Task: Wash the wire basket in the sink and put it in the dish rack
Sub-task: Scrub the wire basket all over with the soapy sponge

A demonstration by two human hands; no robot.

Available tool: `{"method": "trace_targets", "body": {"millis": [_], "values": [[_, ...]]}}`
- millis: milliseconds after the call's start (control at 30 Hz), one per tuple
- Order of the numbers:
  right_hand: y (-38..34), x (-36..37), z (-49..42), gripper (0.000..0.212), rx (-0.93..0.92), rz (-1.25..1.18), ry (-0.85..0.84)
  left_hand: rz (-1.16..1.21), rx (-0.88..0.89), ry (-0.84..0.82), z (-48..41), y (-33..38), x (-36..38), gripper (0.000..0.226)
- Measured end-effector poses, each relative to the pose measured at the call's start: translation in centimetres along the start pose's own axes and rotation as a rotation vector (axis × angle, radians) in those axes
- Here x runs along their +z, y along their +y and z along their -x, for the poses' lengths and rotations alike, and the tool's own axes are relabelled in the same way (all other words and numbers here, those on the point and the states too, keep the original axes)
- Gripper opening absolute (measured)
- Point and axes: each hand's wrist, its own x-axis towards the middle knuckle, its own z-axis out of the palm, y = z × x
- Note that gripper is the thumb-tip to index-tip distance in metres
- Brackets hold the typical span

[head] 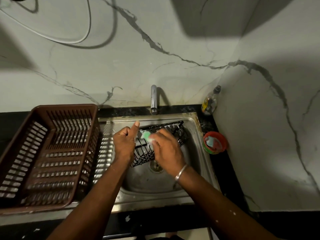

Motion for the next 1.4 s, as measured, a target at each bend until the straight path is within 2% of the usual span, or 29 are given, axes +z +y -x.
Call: {"method": "trace_targets", "body": {"millis": [67,100,200,267,433,467,600,633,733,767,867,933,1033,1167,1200,1333,1400], "values": [[0.5,0.0,-1.4,0.014,0.09,0.015,0.094,-0.019,-0.007,0.01,0.1,-0.2,0.0,0.047],[0.6,0.3,-1.7,0.014,0.082,0.017,0.089,0.0,-0.023,0.013,0.0,-0.4,0.0,0.047],[0.2,0.8,-0.3,0.012,-0.087,0.041,-0.032,0.047,-0.09,0.025,-0.8,-0.9,-0.4,0.052],[0.3,0.1,0.9,0.015,-0.073,0.036,-0.101,0.075,-0.109,0.024,-1.3,-1.1,-0.8,0.055],[1.9,-0.7,-2.1,0.015,0.19,0.028,0.176,0.081,-0.128,0.025,-1.6,-1.7,-0.8,0.057],[1.6,-0.3,-2.2,0.015,0.165,0.048,0.165,0.073,-0.131,0.021,-1.6,-1.8,-0.8,0.057],[1.2,0.6,0.1,0.018,-0.091,0.116,-0.045,0.098,-0.102,0.023,-1.8,-2.0,-0.8,0.055],[2.0,0.3,0.1,0.019,-0.081,0.122,-0.035,0.094,-0.101,0.029,-1.9,-2.2,-0.8,0.057],[3.3,-0.5,-0.4,0.018,0.138,0.106,0.102,0.088,-0.112,0.048,-1.7,-2.3,-0.9,0.054],[2.9,-0.4,-0.4,0.019,0.159,0.1,0.091,0.096,-0.112,0.056,-1.7,-2.3,-0.9,0.052],[1.6,0.1,0.7,0.022,0.002,0.126,-0.047,0.124,-0.118,0.05,-1.6,-2.0,-1.0,0.052],[2.5,-0.5,0.5,0.018,0.042,0.129,0.002,0.123,-0.126,0.043,-1.7,-2.0,-1.1,0.054],[3.6,-1.0,-0.6,0.014,0.217,0.187,0.163,0.112,-0.12,0.051,-1.7,-2.1,-1.2,0.055],[3.0,-1.4,-1.6,0.017,0.294,0.139,0.285,0.118,-0.114,0.02,-1.4,-2.2,-0.9,0.055],[3.0,-1.6,-2.0,0.02,0.281,0.138,0.272,0.118,-0.112,0.019,-1.3,-2.1,-0.9,0.054],[2.6,-0.6,-0.9,0.023,0.043,0.229,0.009,0.097,-0.097,0.025,-1.3,-1.9,-0.9,0.052],[2.6,-0.4,0.8,0.027,0.021,0.199,-0.047,0.098,-0.099,0.023,-1.4,-1.9,-1.2,0.052]]}}
